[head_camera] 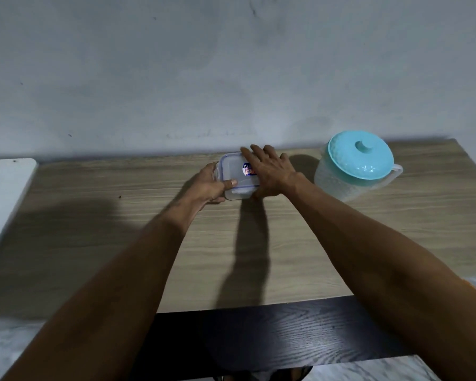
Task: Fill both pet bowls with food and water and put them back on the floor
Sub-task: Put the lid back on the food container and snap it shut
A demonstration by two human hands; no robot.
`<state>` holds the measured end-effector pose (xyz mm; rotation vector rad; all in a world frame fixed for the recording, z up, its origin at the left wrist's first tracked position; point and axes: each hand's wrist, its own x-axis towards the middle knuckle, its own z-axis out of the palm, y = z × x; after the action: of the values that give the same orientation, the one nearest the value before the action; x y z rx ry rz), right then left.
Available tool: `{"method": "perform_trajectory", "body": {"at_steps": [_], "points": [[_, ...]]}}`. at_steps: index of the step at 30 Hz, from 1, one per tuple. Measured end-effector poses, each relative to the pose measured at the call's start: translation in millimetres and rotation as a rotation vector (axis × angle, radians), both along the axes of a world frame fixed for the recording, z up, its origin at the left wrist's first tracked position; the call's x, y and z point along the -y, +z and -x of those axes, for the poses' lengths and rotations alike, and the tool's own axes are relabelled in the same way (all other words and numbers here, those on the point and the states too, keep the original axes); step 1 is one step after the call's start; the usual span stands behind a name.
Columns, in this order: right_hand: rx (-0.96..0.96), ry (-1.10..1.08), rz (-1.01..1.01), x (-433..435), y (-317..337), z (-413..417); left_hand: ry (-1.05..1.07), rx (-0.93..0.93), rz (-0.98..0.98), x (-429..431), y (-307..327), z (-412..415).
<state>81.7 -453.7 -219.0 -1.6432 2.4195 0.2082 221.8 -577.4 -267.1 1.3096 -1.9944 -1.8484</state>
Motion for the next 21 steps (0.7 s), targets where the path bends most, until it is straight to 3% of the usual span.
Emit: {"method": "perform_trajectory", "body": {"at_steps": [9,21], "points": [[0.007,0.037,-0.003,7,1,3,0.001,0.017,0.026,1,0,1],[0.154,0.013,-0.206,26,22,17,-0.018,0.073,0.051,-6,10,-1]]}}
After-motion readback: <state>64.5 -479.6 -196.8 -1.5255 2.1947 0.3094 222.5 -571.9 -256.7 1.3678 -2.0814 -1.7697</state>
